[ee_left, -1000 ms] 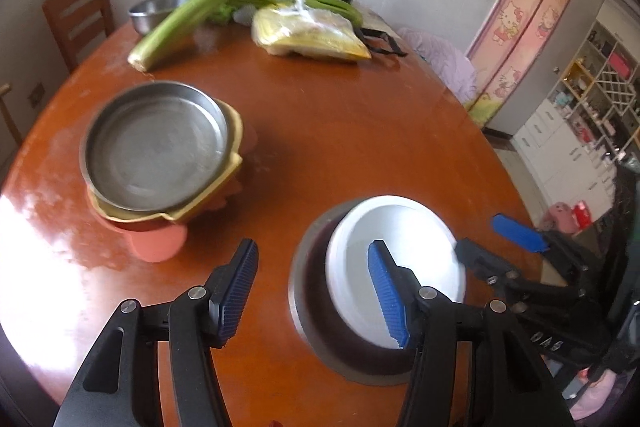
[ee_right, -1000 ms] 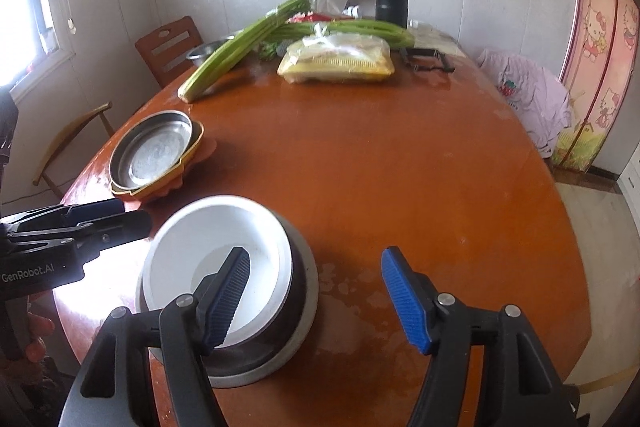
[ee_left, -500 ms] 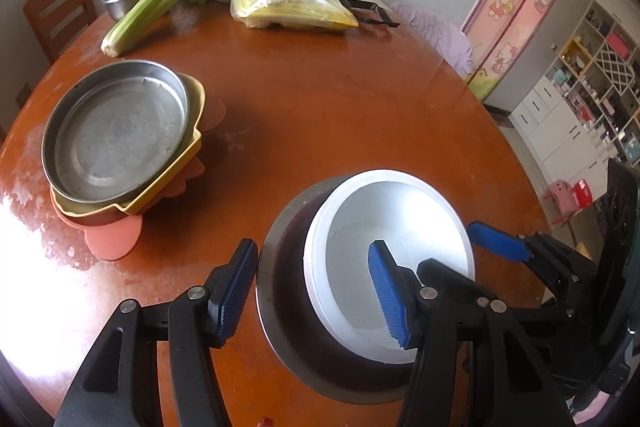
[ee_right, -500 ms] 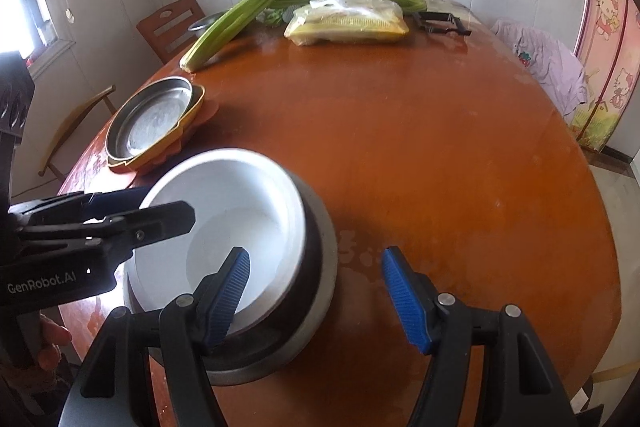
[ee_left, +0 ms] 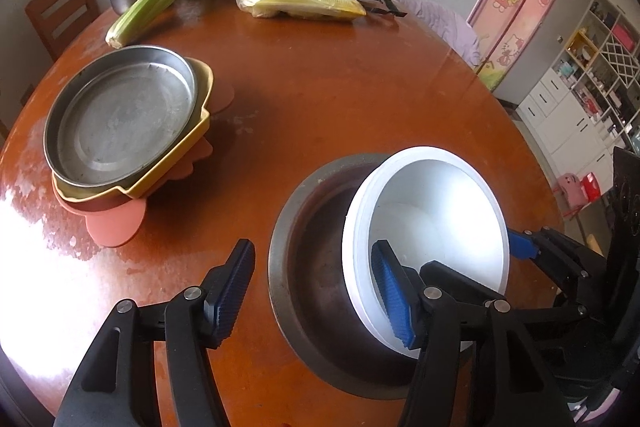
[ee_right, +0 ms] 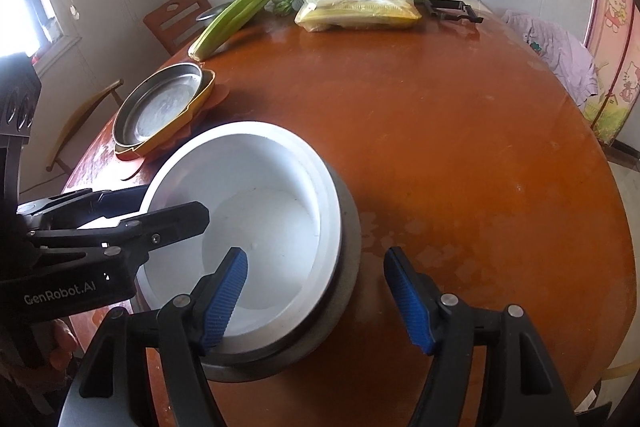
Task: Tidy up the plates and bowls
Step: 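Lift the nested steel bowl and carry it toward the grey pan stack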
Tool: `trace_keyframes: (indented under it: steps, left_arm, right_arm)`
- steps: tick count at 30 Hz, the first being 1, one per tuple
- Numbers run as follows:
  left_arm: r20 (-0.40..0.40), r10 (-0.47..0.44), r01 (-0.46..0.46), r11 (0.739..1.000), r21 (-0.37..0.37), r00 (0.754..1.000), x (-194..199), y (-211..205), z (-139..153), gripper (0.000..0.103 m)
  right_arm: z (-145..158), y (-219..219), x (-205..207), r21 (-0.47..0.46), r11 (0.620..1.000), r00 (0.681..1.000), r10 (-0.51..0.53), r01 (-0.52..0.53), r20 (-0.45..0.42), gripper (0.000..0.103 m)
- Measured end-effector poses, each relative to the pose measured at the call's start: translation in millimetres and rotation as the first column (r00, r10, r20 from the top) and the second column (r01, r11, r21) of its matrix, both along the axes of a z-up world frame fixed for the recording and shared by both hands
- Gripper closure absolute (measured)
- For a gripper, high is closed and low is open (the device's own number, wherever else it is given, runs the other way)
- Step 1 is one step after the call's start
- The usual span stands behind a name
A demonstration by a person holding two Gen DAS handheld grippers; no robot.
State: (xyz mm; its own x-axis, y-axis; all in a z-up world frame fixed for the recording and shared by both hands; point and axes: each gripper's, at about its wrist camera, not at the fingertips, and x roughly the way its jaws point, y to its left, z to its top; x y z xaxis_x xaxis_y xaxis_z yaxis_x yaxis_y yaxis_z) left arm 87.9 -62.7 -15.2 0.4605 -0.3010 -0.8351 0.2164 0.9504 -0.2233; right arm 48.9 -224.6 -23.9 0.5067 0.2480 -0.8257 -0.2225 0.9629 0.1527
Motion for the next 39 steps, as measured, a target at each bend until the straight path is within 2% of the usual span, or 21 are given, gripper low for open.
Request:
trace_keyframes:
  steps: [18,24,39]
  left_arm:
    - [-0.017,-0.001,0.002,1.000,0.023,1.000,-5,0,-11,0.041]
    - [-0.028,-0.019,0.019,1.000,-0.018,0.999,-7,-2,-11,0.053]
    - [-0.019,0.001,-0.001,1.000,-0.012,1.000,-6,1,-3,0.053]
  right_arm:
    - [-6,17,-5,-0.020,0.998,0.999,0.053,-0.053,-0.003,0.033]
    - [-4,19,-8,-0.021,0.998,0.998,0.063,-0.063,0.009,0.039]
    - [3,22,-2,-0.023,0.997,0.997,0.072,-0.071,0.019,0.040]
